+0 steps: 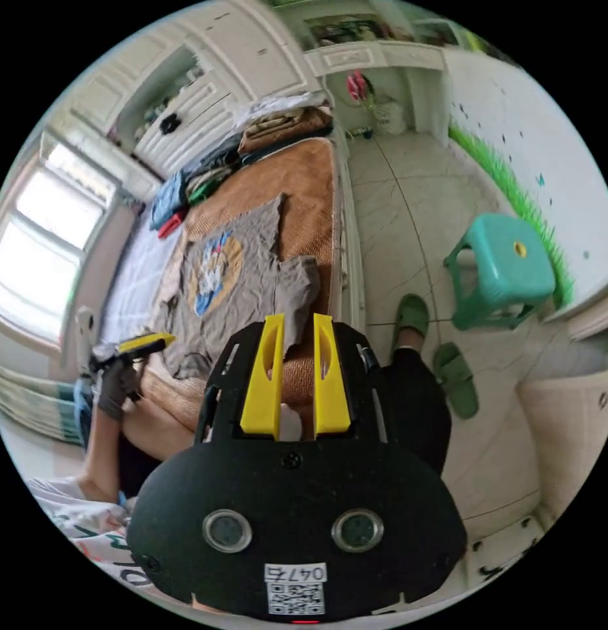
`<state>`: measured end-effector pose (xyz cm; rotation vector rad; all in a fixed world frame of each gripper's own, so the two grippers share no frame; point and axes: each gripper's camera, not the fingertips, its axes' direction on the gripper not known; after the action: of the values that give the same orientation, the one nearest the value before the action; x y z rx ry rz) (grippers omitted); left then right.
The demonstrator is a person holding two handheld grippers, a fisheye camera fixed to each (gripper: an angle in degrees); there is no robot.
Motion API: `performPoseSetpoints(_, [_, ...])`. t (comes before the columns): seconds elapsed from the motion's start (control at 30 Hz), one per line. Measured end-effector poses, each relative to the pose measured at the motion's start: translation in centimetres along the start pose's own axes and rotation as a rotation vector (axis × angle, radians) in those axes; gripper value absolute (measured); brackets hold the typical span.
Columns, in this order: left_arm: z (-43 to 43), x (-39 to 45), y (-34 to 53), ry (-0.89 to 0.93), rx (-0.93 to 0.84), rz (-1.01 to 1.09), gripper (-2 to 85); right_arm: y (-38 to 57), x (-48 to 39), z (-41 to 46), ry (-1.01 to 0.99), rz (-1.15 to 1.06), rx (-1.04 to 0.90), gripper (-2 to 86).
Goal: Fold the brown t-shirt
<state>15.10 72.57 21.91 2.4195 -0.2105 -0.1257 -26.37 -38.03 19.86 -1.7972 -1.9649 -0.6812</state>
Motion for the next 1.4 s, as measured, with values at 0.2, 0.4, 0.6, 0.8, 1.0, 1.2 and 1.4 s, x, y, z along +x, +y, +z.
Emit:
performPoseSetpoints(0.2, [-4.8,-12.1,13.6,0.043,0.337,-0.452,-0.9,1.7,8.5,3.2,-0.349,0.334,-0.029,5.9])
performPoseSetpoints(0.4, [-6.1,-22.9,32.6,0.144,0.64,-0.967,-1.0,4.3,13.5,7.0,-0.569,0.555,-0.021,6.8])
performPoseSetpoints(0.6, [-1.1,-26.5,39.8,0.182,0.51,-1.091,-1.0,5.2,16.7,9.7,-0.686,0.653,0.036,6.1])
performPoseSetpoints(0.8, [4.1,-29.0,46.4,0.329,0.463,-1.144,-1.0,6.1,19.6,11.2,-0.823,0.755,0.172,5.1])
performPoseSetpoints(1.0, [5.9,-29.6,51.3,0.297,0.446,-1.139,-1.0,6.0,20.9,11.0,-0.903,0.689,0.336,3.1])
performPoseSetpoints(1.2, [7.6,-29.9,55.6,0.295,0.438,-1.146,-1.0,6.0,21.3,10.8,-0.634,0.662,0.199,2.8])
performPoseSetpoints(1.4, [9.3,-29.7,58.9,0.309,0.432,-1.147,-1.0,6.6,21.6,11.7,-0.626,0.674,0.15,4.6])
